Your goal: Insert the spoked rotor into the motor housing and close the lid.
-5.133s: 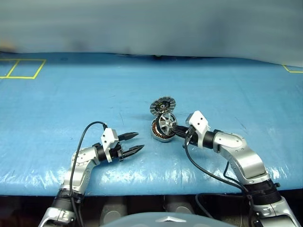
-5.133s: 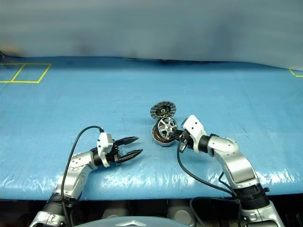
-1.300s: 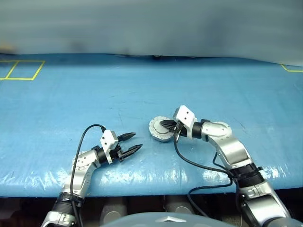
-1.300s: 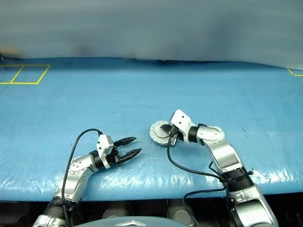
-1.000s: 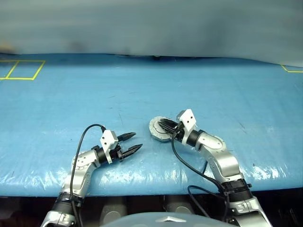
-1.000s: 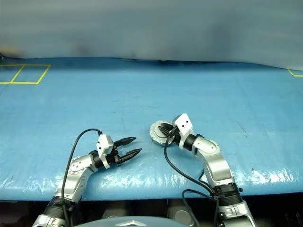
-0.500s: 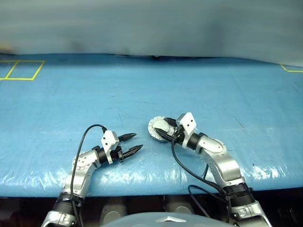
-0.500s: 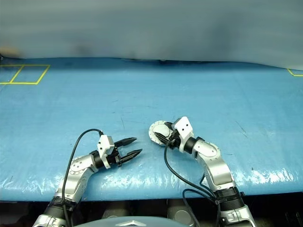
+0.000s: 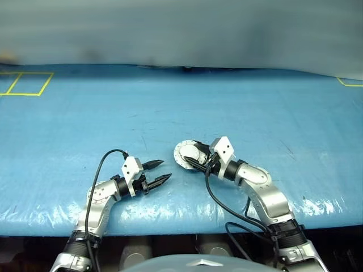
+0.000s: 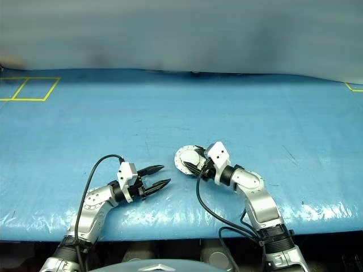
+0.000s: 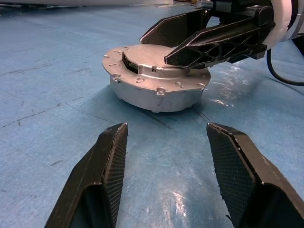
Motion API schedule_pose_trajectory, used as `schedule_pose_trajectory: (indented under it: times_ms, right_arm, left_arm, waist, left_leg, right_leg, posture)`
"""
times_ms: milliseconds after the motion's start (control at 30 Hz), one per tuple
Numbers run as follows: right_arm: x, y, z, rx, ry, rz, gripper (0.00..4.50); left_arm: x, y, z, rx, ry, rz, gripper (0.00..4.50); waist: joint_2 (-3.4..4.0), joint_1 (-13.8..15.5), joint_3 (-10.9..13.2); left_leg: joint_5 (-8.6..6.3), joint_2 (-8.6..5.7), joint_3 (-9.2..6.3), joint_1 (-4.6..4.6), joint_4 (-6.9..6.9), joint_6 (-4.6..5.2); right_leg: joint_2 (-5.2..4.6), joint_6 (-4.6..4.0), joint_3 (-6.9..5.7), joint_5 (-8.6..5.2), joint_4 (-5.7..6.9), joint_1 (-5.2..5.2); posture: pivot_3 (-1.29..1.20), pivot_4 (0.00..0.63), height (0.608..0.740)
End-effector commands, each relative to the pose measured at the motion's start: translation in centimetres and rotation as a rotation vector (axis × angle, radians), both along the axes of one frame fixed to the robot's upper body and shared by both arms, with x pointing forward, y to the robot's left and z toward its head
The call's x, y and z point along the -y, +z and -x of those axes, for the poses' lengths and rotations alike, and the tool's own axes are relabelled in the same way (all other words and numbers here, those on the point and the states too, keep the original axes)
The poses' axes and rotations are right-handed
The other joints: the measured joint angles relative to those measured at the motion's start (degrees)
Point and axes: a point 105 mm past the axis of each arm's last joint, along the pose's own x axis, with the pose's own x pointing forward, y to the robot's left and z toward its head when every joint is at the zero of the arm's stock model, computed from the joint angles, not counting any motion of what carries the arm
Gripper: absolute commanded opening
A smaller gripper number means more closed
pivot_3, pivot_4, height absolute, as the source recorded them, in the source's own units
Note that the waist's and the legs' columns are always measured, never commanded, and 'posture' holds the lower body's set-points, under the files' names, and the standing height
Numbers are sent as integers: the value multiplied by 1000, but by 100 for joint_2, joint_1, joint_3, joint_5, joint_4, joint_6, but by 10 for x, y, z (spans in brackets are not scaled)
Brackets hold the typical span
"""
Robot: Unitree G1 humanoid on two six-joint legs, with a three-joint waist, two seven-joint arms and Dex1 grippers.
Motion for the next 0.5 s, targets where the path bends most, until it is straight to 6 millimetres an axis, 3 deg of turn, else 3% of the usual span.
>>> schedule_pose_trajectory:
  times_ms: [33, 67, 100, 300, 500]
  right_arm:
    - [-2, -5, 0, 12, -5, 31, 4062]
    - [-2, -4, 0, 20, -4, 33, 4403]
    - [-2, -2, 0, 29, -3, 32, 4461]
    - [-3, -3, -1, 34, -3, 38, 4461]
    - [-2, 4, -3, 40, -9, 10, 3011]
  left_arm:
    - [1, 2, -1, 11, 4, 6, 2764]
    - [1, 2, -1, 11, 5, 6, 2764]
    - [1, 2, -1, 11, 6, 6, 2764]
    - [0, 1, -1, 10, 11, 4, 2764]
    - [-1, 0, -1, 10, 16, 2, 2764]
  waist:
    - [0, -1, 0]
    - [0, -2, 0]
    - [0, -2, 0]
    - [0, -1, 0]
    - [0, 1, 0]
  left_leg:
    - [0, 0, 0, 0, 0, 0]
    - [0, 0, 1, 0, 0, 0]
    - [0, 0, 0, 1, 1, 0]
    - [0, 0, 1, 0, 4, 0]
    - [0, 0, 1, 0, 4, 0]
  right_leg:
    - [0, 0, 0, 0, 0, 0]
    - [0, 1, 0, 0, 0, -1]
    - [0, 2, 0, -1, 0, 0]
    - [0, 6, 1, -3, 0, 0]
    - [0, 4, 0, -2, 0, 1]
  posture:
    - [0, 150, 740]
    - [0, 150, 740]
    - [0, 150, 740]
    - [0, 150, 740]
    - [0, 150, 740]
